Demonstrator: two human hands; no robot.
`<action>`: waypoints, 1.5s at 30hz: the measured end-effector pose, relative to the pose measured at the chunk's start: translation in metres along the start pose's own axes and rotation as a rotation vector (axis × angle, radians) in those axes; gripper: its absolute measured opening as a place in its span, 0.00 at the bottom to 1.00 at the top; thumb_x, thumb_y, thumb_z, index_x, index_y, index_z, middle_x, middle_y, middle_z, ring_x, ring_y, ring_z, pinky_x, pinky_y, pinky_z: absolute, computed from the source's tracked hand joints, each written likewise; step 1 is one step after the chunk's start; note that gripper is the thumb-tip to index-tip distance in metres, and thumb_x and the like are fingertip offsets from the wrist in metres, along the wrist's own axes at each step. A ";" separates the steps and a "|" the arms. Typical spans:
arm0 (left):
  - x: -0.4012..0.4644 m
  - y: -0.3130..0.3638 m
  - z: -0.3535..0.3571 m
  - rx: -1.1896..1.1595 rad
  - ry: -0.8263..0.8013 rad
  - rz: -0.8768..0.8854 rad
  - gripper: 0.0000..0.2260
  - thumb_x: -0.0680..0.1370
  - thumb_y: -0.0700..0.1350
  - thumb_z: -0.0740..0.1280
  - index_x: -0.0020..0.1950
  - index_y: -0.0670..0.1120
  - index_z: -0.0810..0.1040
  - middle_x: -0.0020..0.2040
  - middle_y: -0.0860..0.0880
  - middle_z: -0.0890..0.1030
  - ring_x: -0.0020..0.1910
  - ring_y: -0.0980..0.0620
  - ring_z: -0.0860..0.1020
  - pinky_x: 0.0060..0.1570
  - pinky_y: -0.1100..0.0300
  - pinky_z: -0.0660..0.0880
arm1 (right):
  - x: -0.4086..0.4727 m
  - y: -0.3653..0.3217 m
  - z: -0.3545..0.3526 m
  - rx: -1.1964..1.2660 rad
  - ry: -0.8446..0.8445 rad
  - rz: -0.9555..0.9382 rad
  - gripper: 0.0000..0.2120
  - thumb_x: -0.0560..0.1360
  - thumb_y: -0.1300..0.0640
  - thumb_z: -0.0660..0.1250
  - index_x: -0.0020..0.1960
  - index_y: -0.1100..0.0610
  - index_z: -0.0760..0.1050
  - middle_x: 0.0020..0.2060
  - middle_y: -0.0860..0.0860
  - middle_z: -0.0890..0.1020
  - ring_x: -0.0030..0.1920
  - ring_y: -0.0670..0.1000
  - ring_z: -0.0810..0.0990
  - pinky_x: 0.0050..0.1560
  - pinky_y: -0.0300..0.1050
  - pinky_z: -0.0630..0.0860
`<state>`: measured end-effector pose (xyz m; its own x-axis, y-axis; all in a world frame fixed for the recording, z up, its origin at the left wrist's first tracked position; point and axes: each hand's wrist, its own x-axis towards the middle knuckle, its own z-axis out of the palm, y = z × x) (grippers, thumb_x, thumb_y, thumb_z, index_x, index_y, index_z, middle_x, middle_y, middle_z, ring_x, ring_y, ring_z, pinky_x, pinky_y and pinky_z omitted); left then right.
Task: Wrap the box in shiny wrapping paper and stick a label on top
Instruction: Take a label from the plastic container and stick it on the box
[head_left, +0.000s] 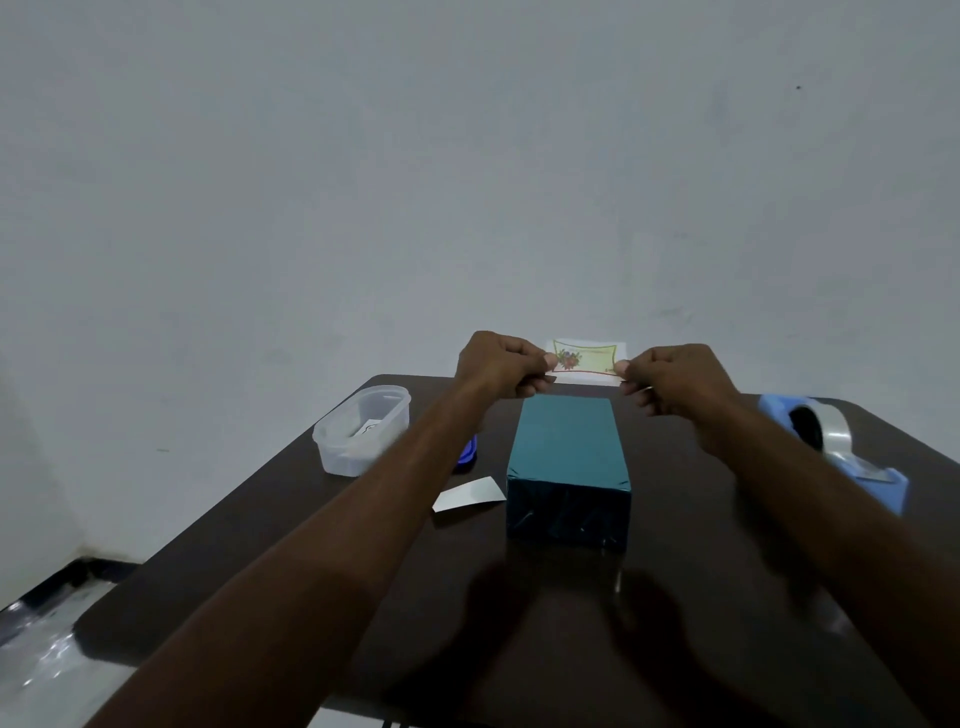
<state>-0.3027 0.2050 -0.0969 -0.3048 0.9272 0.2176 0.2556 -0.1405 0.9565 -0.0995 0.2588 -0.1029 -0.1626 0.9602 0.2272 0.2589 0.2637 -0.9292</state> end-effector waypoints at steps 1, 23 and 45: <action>0.003 0.000 0.000 0.004 0.006 -0.014 0.08 0.73 0.40 0.75 0.48 0.35 0.84 0.41 0.38 0.84 0.27 0.56 0.78 0.29 0.67 0.75 | 0.003 0.000 0.000 0.005 -0.005 0.010 0.07 0.74 0.59 0.73 0.44 0.64 0.82 0.38 0.60 0.84 0.29 0.49 0.76 0.29 0.39 0.74; 0.081 -0.065 0.016 0.306 0.096 -0.177 0.10 0.67 0.38 0.78 0.44 0.34 0.84 0.32 0.42 0.83 0.20 0.57 0.75 0.37 0.58 0.82 | 0.062 0.067 0.035 -0.499 -0.012 -0.306 0.11 0.74 0.56 0.70 0.34 0.57 0.76 0.30 0.49 0.81 0.33 0.48 0.77 0.35 0.41 0.68; 0.082 -0.069 0.028 0.673 0.159 -0.026 0.14 0.62 0.48 0.78 0.41 0.41 0.84 0.36 0.46 0.83 0.39 0.48 0.82 0.40 0.54 0.82 | 0.072 0.075 0.044 -0.585 -0.015 -0.142 0.11 0.70 0.58 0.69 0.33 0.64 0.78 0.31 0.60 0.81 0.31 0.52 0.74 0.32 0.43 0.67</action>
<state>-0.3194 0.3010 -0.1508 -0.4362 0.8580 0.2713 0.7446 0.1748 0.6443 -0.1334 0.3439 -0.1688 -0.2462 0.9114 0.3296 0.7139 0.4006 -0.5744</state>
